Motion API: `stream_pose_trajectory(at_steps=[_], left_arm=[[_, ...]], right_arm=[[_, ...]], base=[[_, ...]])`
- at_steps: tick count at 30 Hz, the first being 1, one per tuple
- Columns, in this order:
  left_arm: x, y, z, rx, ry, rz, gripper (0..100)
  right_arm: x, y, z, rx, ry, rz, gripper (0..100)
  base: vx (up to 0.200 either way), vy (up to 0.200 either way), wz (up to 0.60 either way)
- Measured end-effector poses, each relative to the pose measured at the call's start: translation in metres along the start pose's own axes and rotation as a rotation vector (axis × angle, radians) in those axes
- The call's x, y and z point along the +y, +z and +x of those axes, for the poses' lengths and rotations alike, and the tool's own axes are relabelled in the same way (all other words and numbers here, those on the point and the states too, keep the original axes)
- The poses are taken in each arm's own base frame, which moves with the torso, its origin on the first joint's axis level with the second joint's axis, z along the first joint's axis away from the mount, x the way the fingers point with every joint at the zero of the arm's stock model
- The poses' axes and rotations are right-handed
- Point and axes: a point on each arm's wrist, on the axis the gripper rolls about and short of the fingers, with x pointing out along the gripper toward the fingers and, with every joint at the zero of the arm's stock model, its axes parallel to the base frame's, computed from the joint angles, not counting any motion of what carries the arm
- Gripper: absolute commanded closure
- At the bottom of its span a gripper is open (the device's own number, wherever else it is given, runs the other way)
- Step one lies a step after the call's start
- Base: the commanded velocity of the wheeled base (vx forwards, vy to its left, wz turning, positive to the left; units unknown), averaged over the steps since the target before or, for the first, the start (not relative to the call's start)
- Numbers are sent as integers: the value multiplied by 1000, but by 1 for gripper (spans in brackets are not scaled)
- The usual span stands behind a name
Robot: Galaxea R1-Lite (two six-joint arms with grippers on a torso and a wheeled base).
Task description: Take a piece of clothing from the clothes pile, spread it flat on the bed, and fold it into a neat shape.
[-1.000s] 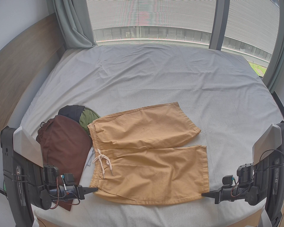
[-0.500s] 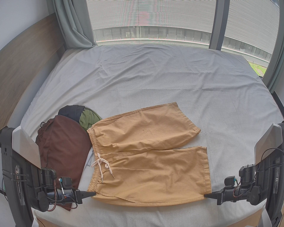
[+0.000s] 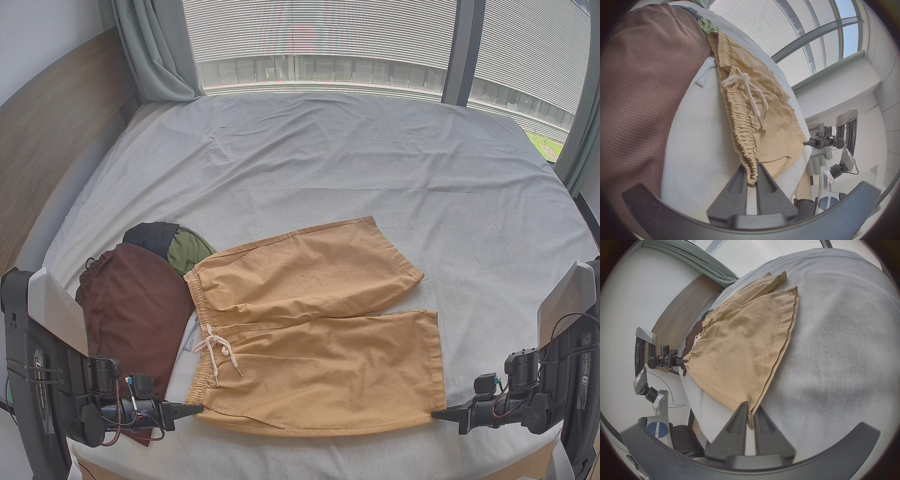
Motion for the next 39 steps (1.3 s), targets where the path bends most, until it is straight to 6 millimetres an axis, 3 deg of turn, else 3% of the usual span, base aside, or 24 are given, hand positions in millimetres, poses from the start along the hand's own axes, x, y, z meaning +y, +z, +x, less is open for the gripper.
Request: stream_pose_trajectory(at_steps=[4,5,31,32,39], left_arm=[[1,2,1,-5,-1,7,100],[1,2,1,-5,-1,8,0],[9,-3,9,13,-2,71,0],[9,-3,9,12,-2,70,100],[11,-2,9,6,2,72,100]], right_arm=[[1,-1,0,8,2,3,0],[1,0,1,5,3,0,0],[3,2,1,-9,21,-14,0],[3,2,1,-8,21,-13,0],[3,2,1,-7,22,-12,0]], base=[[0,0,0],[0,0,0],[0,0,0],[0,0,0],[0,0,0]])
